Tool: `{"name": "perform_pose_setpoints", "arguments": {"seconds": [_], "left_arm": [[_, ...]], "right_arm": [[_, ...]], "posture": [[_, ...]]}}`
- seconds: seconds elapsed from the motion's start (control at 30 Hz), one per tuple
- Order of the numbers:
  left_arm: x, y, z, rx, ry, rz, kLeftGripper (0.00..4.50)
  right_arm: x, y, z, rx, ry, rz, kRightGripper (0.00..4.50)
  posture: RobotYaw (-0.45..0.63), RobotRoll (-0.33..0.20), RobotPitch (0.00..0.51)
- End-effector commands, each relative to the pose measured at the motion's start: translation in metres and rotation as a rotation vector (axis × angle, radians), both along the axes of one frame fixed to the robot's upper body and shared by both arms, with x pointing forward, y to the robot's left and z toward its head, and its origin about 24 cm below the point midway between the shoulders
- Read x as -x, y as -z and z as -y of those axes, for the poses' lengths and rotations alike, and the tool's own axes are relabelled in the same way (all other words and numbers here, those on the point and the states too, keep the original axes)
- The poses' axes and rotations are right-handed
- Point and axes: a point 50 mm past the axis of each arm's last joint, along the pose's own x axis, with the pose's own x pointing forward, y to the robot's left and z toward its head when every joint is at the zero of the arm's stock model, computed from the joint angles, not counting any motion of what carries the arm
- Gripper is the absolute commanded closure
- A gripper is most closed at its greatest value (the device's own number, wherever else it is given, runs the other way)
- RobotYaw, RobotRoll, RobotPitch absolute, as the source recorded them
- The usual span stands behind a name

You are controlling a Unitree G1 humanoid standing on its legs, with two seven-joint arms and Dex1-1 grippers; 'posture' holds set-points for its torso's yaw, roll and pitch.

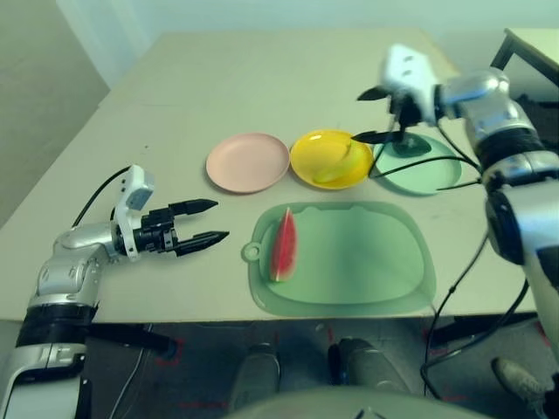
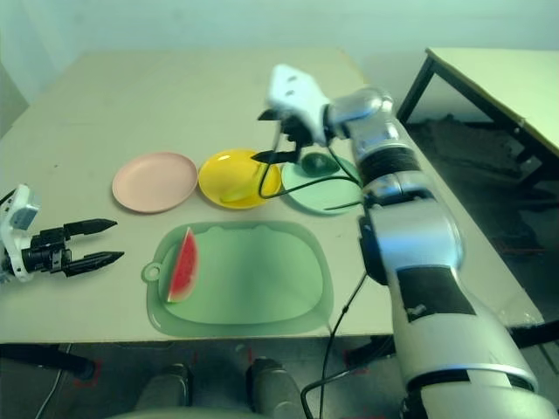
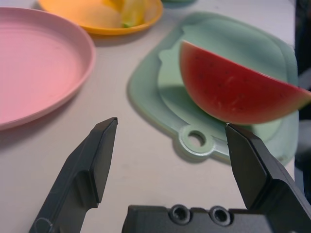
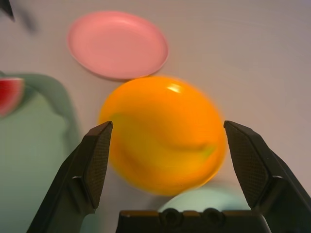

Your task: Place the fruits into color-matched plates.

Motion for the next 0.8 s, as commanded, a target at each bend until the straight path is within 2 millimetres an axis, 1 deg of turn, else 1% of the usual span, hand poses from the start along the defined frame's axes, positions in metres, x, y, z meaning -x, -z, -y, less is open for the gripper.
{"name": "perform_pose_setpoints", "arguments": {"seconds": [0.03,0.1,0.13,0.17,0.23,0.3,0.37,0.47,0.57,0.67,0.8], "left_arm": [[-0.006,-0.006,0.005,-0.096,0.092,0.055,0.00],[-0.010,-0.012,0.009,-0.198,0.193,0.102,0.00],[-0.012,-0.014,0.011,-0.239,0.244,0.119,0.00],[-0.013,-0.018,0.015,-0.263,0.295,0.137,0.00],[-0.015,-0.023,0.021,-0.281,0.361,0.160,0.00],[-0.018,-0.028,0.033,-0.317,0.449,0.202,0.00],[-0.019,-0.031,0.044,-0.363,0.534,0.244,0.00],[-0.021,-0.033,0.052,-0.411,0.613,0.289,0.00],[-0.026,-0.037,0.063,-0.490,0.723,0.380,0.00],[-0.034,-0.044,0.072,-0.507,0.779,0.438,0.00],[-0.040,-0.044,0.075,-0.589,0.846,0.447,0.00]], "right_arm": [[0.031,0.013,0.009,-0.101,-0.069,-0.069,0.02],[0.059,0.040,0.023,-0.066,-0.150,-0.110,0.02],[0.071,0.051,0.028,-0.079,-0.178,-0.135,0.02],[0.081,0.060,0.032,-0.136,-0.206,-0.175,0.02],[0.092,0.072,0.039,-0.208,-0.210,-0.219,0.02],[0.105,0.089,0.043,-0.185,-0.237,-0.232,0.02],[0.114,0.102,0.043,-0.202,-0.258,-0.234,0.02],[0.116,0.110,0.046,-0.198,-0.265,-0.214,0.02],[0.114,0.117,0.053,-0.102,-0.278,-0.180,0.02],[0.117,0.124,0.058,-0.026,-0.302,-0.184,0.02],[0.117,0.127,0.057,-0.024,-0.320,-0.178,0.02]], "posture": [[-0.10,0.000,0.055],[-0.11,0.000,0.050],[-0.12,0.000,0.045],[-0.12,0.000,0.044],[-0.14,0.000,0.038],[-0.14,0.000,0.034],[-0.15,0.000,0.029],[-0.15,0.000,0.023],[-0.16,0.000,0.014],[-0.16,0.000,0.009],[-0.18,0.000,0.000]]}}
